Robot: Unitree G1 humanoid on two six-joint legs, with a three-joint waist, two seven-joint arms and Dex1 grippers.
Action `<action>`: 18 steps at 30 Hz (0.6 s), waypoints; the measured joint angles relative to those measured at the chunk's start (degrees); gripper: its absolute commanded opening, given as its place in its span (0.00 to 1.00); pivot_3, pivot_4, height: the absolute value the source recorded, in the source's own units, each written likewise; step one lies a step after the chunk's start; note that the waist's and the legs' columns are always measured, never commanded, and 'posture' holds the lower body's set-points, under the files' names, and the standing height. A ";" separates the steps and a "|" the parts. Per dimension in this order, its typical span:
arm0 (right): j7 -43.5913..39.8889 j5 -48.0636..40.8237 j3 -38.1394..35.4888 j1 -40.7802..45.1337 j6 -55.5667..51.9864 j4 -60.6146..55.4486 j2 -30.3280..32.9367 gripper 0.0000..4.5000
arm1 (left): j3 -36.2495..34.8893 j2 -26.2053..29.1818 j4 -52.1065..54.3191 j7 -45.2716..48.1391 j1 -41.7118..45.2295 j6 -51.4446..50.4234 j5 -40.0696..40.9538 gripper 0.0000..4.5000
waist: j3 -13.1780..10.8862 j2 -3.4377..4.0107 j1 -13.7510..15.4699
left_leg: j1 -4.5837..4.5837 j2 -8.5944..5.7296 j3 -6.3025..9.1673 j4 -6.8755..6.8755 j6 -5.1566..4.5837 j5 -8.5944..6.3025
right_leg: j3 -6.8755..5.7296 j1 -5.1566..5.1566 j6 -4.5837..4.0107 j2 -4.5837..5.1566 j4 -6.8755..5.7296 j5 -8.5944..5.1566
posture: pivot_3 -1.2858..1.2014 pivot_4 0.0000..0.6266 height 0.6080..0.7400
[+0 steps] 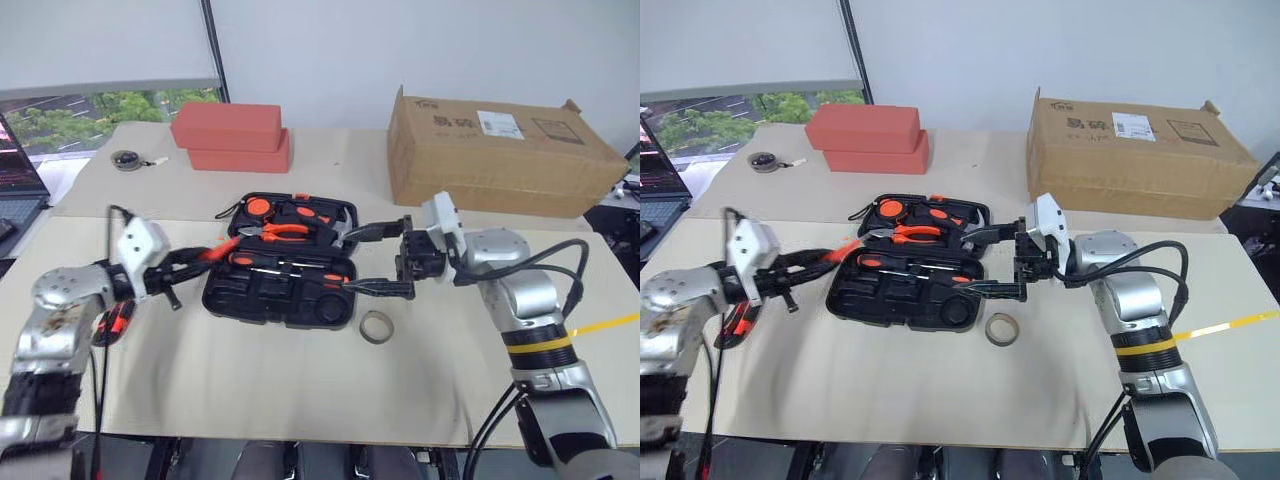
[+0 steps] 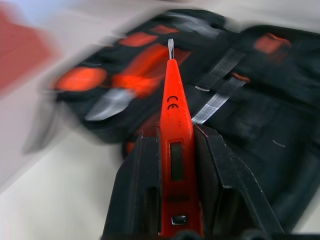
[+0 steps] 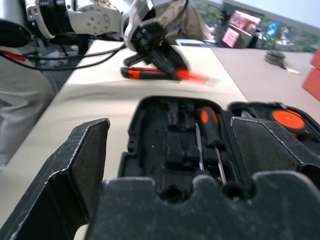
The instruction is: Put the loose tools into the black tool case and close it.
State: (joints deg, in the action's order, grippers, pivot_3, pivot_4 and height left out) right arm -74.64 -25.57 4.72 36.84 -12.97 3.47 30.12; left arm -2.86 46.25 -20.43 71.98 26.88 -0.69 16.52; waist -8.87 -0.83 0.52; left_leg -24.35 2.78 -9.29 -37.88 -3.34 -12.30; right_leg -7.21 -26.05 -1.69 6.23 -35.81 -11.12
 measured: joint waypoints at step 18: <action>4.75 -0.29 -1.34 -3.97 -1.88 -6.17 2.54 1.00 | 12.45 -8.09 -44.60 18.08 28.41 30.77 -16.95 0.10 | -0.02 -0.06 -0.35 | -0.05 0.02 -0.13 -0.35 -0.95 -0.03 | 0.12 -0.02 0.10 0.01 -0.15 -0.04 | 0.52 0.24 0.79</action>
State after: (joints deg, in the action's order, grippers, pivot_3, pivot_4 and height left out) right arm -69.89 -25.85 3.38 32.87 -14.84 -2.70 32.66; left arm 9.58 38.16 -65.03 90.05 55.29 30.08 -0.43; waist -8.89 -0.90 0.17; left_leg -24.41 2.80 -9.42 -38.23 -4.30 -12.33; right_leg -7.09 -26.07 -1.59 6.24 -35.95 -11.16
